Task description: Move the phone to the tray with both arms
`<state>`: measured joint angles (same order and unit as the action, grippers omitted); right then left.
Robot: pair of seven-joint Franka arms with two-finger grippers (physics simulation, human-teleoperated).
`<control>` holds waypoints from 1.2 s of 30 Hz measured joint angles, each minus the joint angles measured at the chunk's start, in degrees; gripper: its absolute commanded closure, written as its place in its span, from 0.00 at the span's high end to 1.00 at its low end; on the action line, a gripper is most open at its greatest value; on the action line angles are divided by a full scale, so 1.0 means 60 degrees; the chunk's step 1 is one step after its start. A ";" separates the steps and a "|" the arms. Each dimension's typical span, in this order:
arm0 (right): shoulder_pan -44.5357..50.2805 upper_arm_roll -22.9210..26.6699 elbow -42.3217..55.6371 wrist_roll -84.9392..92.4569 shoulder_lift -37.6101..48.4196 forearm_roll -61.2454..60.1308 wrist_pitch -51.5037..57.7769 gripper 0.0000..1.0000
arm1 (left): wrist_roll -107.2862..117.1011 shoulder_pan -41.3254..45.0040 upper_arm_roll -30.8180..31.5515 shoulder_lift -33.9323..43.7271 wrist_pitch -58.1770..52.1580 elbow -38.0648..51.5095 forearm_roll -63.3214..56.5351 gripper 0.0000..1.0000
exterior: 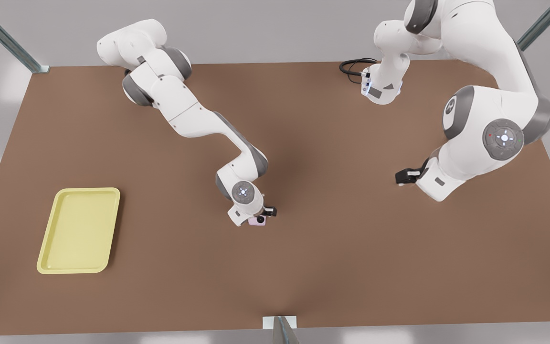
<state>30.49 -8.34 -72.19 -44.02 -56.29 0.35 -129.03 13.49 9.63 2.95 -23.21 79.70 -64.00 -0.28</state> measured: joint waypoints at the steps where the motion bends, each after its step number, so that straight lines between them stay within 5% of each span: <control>1: -0.0004 0.0000 0.0000 -0.0083 -0.0010 0.0019 -0.0076 1.00 | -0.0094 0.0007 -0.0007 0.0023 0.0008 -0.0002 -0.0094 1.00; 10: -0.0008 0.0000 -0.0014 -0.0620 -0.0071 0.0482 -0.0380 0.92 | -0.0821 0.0014 -0.0024 0.0995 0.0899 -0.1654 -0.0408 1.00; 20: -0.0007 0.0012 -0.0015 -0.0903 -0.0064 0.0725 -0.0411 0.75 | -0.1304 -0.0019 -0.0025 0.0766 0.1486 -0.1748 -0.0469 1.00; 27: -0.0020 0.0014 -0.0037 -0.0960 0.0087 0.0718 -0.0404 0.75 | -0.1509 -0.0026 -0.0025 0.0668 0.1596 -0.1745 -0.0460 1.00; 36: -0.2534 0.0007 -0.2494 -0.0185 0.2504 0.0730 0.0080 0.76 | -0.1678 -0.0023 -0.0025 0.0654 0.1635 -0.1716 -0.0419 1.00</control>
<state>15.28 -8.30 -87.15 -45.13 -41.27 4.73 -128.55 3.42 9.49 2.81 -19.28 89.51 -74.30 -2.79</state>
